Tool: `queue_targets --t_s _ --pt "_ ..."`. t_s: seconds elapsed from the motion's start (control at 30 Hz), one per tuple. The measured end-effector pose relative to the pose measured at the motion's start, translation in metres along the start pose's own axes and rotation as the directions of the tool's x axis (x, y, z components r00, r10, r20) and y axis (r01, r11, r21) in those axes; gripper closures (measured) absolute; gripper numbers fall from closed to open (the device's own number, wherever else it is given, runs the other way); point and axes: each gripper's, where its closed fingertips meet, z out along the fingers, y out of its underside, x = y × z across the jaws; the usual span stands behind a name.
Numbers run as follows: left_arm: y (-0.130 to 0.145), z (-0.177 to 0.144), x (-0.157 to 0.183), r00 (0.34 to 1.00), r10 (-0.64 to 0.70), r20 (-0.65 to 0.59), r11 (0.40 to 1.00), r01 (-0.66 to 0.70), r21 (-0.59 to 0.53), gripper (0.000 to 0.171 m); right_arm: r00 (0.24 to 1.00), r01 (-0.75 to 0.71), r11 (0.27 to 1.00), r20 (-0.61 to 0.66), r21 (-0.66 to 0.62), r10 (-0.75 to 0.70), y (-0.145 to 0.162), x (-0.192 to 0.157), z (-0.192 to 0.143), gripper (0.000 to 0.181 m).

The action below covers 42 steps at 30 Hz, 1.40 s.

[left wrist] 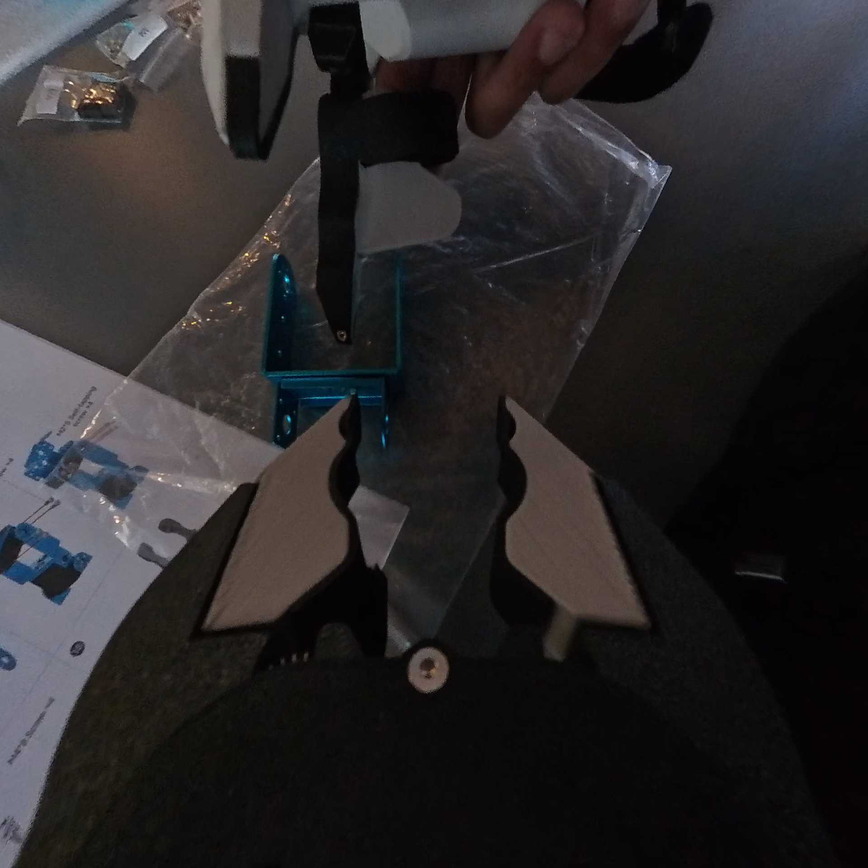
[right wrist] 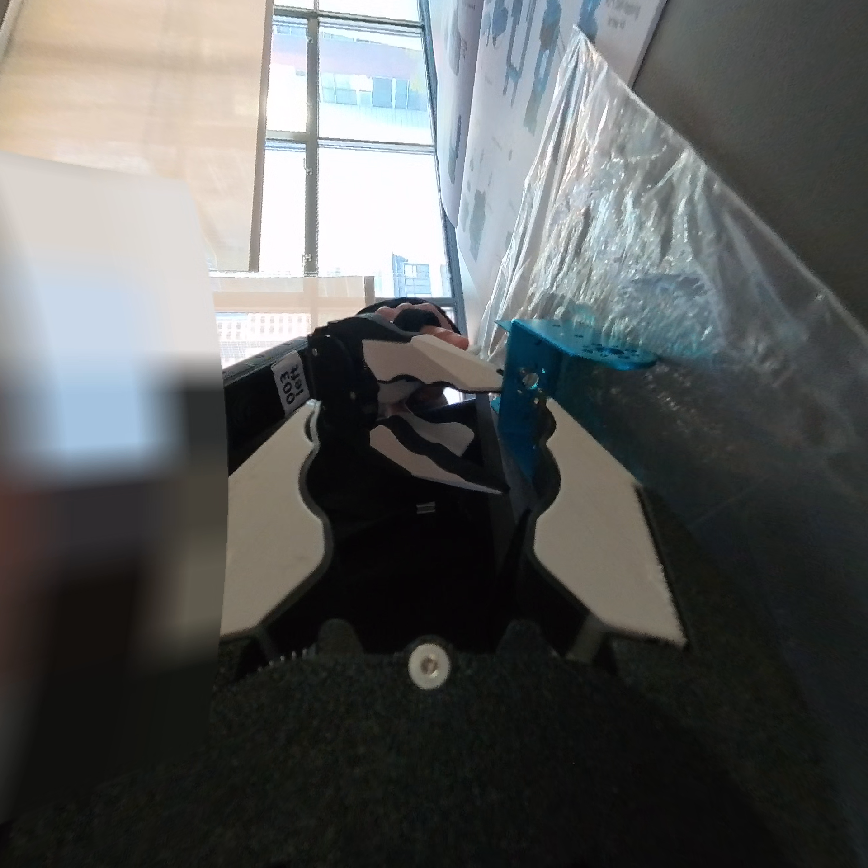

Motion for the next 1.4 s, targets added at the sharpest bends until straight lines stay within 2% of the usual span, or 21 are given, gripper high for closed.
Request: queue_targets --t_s 0.2,0.27,0.47,1.4 --pt "0.001 -0.013 -0.004 1.0 -0.02 0.007 0.999 0.02 0.032 0.113 1.0 0.0 0.999 -0.009 -0.037 0.0 0.002 -0.001 0.005 0.09" --pt "-0.001 -0.011 0.0 0.999 -0.042 -0.023 0.998 0.043 0.044 0.113 1.0 0.007 0.998 -0.024 -0.056 -0.008 0.003 0.0 0.006 0.09" --pt "0.0 0.001 -0.003 1.0 -0.027 -0.002 1.0 0.027 0.01 0.11 0.998 0.013 0.994 -0.061 -0.106 -0.019 0.004 0.004 0.009 0.091" --pt "-0.006 0.003 0.003 1.0 -0.008 -0.007 1.0 0.008 0.018 0.11 0.995 0.031 0.983 -0.087 -0.18 -0.048 0.01 0.0 0.014 0.091"
